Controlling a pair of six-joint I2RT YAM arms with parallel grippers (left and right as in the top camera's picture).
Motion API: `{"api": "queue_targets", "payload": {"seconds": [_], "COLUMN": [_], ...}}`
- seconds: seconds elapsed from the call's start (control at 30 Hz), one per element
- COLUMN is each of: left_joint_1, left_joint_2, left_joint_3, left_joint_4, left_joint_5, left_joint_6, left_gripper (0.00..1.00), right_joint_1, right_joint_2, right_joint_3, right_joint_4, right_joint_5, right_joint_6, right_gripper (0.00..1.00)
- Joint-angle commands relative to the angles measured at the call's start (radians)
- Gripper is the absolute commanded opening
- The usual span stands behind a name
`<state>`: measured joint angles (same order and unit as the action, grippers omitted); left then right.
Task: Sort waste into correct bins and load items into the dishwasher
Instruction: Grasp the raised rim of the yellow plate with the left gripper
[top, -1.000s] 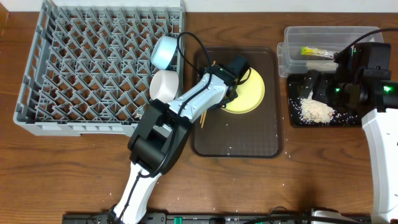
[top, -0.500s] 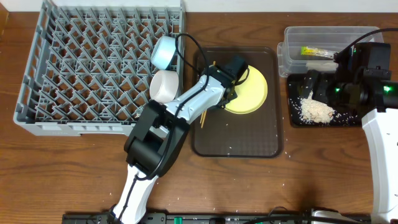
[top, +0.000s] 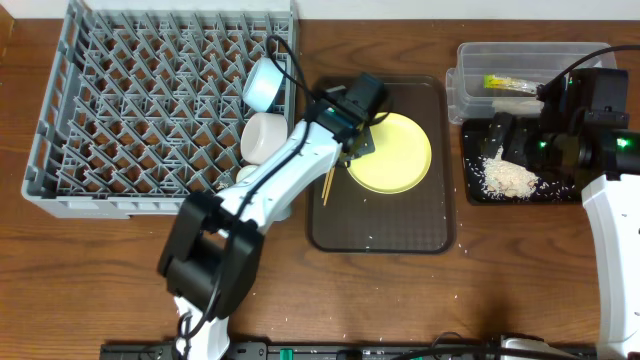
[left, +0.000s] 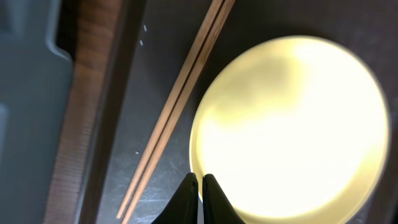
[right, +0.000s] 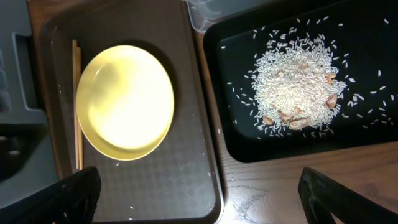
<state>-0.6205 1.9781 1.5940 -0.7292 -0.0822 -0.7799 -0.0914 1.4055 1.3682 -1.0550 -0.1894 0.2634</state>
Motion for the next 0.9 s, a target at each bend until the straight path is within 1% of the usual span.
{"api": "queue_targets", "payload": {"seconds": [0.0, 0.13, 0.2, 0.23, 0.27, 0.3, 0.37, 0.4, 0.43, 0.5, 0.63, 0.77, 0.87], "left_joint_1": [0.019, 0.043, 0.053, 0.057, 0.056, 0.056, 0.056, 0.056, 0.056, 0.056, 0.038, -0.008, -0.056], "left_joint_2": [-0.055, -0.111, -0.124, -0.121, -0.116, -0.109, -0.103, -0.103, -0.103, -0.103, -0.104, -0.113, -0.126], "left_joint_3": [0.003, 0.003, 0.003, 0.002, -0.002, -0.012, -0.053, -0.080, -0.110, -0.174, -0.279, -0.340, -0.354], "left_joint_4": [-0.006, -0.006, -0.005, -0.008, -0.011, -0.014, -0.013, -0.011, 0.003, 0.060, 0.215, 0.311, 0.328], "left_joint_5": [-0.016, -0.016, 0.006, 0.061, 0.088, 0.119, 0.156, 0.166, 0.179, 0.234, 0.317, 0.294, 0.203], "left_joint_6": [0.075, 0.123, 0.121, 0.086, 0.058, 0.019, -0.063, -0.103, -0.122, -0.124, -0.124, -0.174, -0.210], "left_gripper": [0.07, 0.08, 0.08, 0.08, 0.17, 0.32, 0.41, 0.43, 0.44, 0.44, 0.45, 0.49, 0.50], "right_joint_1": [-0.006, -0.006, -0.006, -0.006, -0.006, -0.006, -0.006, -0.006, -0.006, -0.006, -0.006, -0.007, -0.006], "right_joint_2": [0.005, 0.005, 0.005, 0.005, 0.005, 0.005, 0.005, 0.005, 0.005, 0.005, 0.005, 0.005, 0.005], "right_joint_3": [0.010, 0.010, 0.010, 0.010, 0.010, 0.010, 0.010, 0.010, 0.010, 0.010, 0.010, 0.010, 0.010], "right_joint_4": [-0.001, -0.002, -0.001, -0.001, -0.001, -0.001, -0.002, -0.001, -0.001, -0.001, -0.001, -0.001, -0.001], "right_joint_5": [0.002, 0.002, 0.002, 0.002, 0.002, 0.002, 0.002, 0.002, 0.002, 0.002, 0.002, 0.002, 0.002], "right_joint_6": [0.010, 0.009, 0.010, 0.009, 0.010, 0.010, 0.010, 0.010, 0.010, 0.010, 0.010, 0.010, 0.010], "right_gripper": [0.99, 0.99, 0.99, 0.99, 0.99, 0.99, 0.99, 0.99, 0.99, 0.99, 0.99, 0.99, 0.99]}}
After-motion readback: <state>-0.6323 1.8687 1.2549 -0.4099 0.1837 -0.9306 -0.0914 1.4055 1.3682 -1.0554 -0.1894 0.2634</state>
